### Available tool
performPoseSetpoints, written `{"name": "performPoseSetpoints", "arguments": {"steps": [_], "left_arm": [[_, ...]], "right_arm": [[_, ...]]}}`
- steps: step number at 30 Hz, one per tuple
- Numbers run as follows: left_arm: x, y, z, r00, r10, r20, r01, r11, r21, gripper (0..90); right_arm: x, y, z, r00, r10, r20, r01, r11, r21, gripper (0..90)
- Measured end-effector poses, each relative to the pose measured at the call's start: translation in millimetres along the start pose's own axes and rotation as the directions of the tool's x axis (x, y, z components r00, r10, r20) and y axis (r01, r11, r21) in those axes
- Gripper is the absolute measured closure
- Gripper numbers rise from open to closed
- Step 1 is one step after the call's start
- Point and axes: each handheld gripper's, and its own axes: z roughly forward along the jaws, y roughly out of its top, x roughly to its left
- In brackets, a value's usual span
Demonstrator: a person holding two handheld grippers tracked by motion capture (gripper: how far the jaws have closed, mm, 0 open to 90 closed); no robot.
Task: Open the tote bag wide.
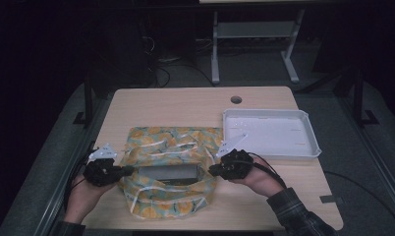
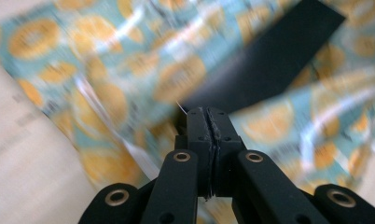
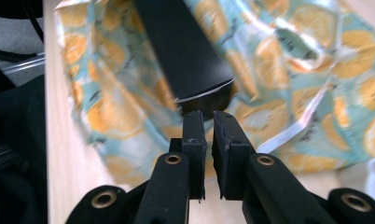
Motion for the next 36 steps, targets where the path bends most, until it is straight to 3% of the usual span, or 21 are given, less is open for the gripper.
{"name": "performPoseSetpoints", "arguments": {"steps": [5, 13, 16, 25, 31, 36], "left_arm": [[-6.0, -13.7, 11.4, 1.0000, 0.001, 0.004, -0.002, 0.9963, 0.086, 87.2], [-2.5, -20.2, 30.0, 0.9990, 0.039, -0.023, -0.035, 0.9829, 0.181, 87.3], [-2.5, -21.6, 35.8, 0.9970, 0.066, -0.039, -0.056, 0.9737, 0.221, 87.3], [3.9, -19.6, 39.0, 0.9902, 0.105, -0.092, -0.079, 0.9648, 0.251, 87.9], [11.3, -18.5, 40.1, 0.9913, 0.094, -0.093, -0.070, 0.9695, 0.235, 87.9], [12.7, -19.8, 39.6, 0.9926, 0.089, -0.082, -0.069, 0.9718, 0.225, 87.9]], "right_arm": [[5.0, -7.9, 7.6, 0.9999, -0.006, -0.013, 0.007, 0.999, 0.039, 82.3], [3.0, -14.8, 29.8, 0.9993, -0.030, -0.023, 0.032, 0.994, 0.106, 82.3], [3.9, -17.2, 38.1, 0.9987, -0.042, -0.029, 0.046, 0.990, 0.132, 82.2], [3.7, -21.2, 51.1, 0.9969, -0.077, -0.016, 0.078, 0.979, 0.190, 82.2], [4.6, -21.9, 54.7, 0.9947, -0.099, -0.027, 0.102, 0.976, 0.195, 81.4], [1.6, -18.6, 46.0, 0.9955, -0.088, -0.034, 0.092, 0.983, 0.158, 68.1]]}}
